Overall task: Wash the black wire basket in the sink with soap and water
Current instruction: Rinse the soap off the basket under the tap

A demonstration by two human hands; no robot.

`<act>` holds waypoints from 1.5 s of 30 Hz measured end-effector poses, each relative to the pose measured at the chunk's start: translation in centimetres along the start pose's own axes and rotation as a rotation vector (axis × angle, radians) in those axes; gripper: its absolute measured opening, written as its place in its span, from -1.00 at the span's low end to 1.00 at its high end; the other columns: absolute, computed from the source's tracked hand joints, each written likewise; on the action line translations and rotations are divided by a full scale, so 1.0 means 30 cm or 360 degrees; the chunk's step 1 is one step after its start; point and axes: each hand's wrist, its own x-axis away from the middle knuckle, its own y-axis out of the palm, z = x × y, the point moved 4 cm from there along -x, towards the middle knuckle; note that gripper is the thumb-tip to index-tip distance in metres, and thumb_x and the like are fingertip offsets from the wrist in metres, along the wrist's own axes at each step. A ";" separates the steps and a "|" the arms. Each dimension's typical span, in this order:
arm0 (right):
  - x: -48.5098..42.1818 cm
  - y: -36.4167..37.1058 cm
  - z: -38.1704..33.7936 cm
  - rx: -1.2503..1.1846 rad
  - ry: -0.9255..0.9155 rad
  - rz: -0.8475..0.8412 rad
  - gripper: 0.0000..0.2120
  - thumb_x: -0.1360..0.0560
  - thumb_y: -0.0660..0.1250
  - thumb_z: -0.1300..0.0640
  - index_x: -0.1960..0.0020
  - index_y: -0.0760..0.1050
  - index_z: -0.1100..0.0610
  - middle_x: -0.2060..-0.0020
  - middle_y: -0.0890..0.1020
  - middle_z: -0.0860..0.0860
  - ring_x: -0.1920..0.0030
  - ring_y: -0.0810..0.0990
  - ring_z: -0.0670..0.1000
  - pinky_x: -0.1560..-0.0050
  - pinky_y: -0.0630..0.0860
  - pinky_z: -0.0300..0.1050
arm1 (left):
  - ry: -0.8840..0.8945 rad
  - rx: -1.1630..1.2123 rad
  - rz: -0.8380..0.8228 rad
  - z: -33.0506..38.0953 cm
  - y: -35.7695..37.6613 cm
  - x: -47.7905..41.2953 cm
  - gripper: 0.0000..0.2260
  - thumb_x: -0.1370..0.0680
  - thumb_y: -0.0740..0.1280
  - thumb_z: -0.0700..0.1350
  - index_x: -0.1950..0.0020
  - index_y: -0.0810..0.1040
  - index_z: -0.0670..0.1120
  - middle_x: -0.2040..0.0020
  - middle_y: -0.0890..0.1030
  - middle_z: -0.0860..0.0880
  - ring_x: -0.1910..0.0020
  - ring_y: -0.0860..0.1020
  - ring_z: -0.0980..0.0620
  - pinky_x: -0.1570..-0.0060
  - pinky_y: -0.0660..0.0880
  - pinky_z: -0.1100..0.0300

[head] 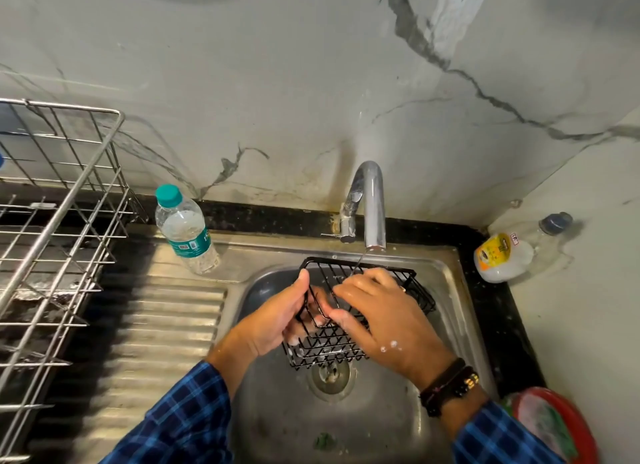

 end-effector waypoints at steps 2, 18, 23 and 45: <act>-0.006 -0.009 -0.001 -0.0090 0.0023 -0.0034 -0.65 -0.63 0.11 -0.21 -0.29 0.46 -0.08 -0.16 0.52 -0.19 -0.17 0.38 -0.09 -0.12 0.51 -0.03 | 0.0028 -0.0070 0.0019 0.013 -0.003 -0.009 -0.42 -0.49 -0.03 0.43 0.19 0.62 0.06 0.34 0.51 0.06 0.47 0.39 0.16 0.59 0.26 0.35; 0.081 0.014 0.236 -0.0341 0.0999 0.0678 -0.50 -0.62 0.11 -0.23 -0.51 0.27 -0.10 -0.58 0.16 0.00 -0.58 0.08 0.06 -0.53 0.07 0.28 | 0.0070 0.0711 0.0236 -0.016 -0.104 0.003 -0.55 -0.57 0.13 0.26 0.19 0.57 -0.05 0.37 0.53 0.01 0.57 0.40 0.14 0.63 0.19 0.31; 0.098 0.052 0.253 -0.1647 0.1383 0.0668 -0.46 -0.46 0.07 -0.55 -0.20 0.52 -0.27 -0.26 0.60 -0.06 -0.26 0.56 0.00 -0.33 0.44 0.20 | 0.0121 0.1106 0.0102 -0.009 -0.133 -0.001 -0.60 -0.57 0.17 0.26 0.23 0.51 -0.02 0.36 0.42 0.05 0.56 0.24 0.17 0.64 0.16 0.33; -0.017 -0.046 0.117 -0.0475 0.1158 0.0590 -0.38 -0.63 0.02 -0.27 -0.57 0.17 0.06 -0.49 0.37 0.16 -0.46 0.39 0.17 -0.35 0.44 0.15 | -0.0204 0.0470 0.1136 0.140 -0.151 0.056 -0.64 -0.69 0.09 0.15 0.12 0.49 -0.03 0.41 0.67 0.01 0.60 0.24 0.15 0.67 0.14 0.34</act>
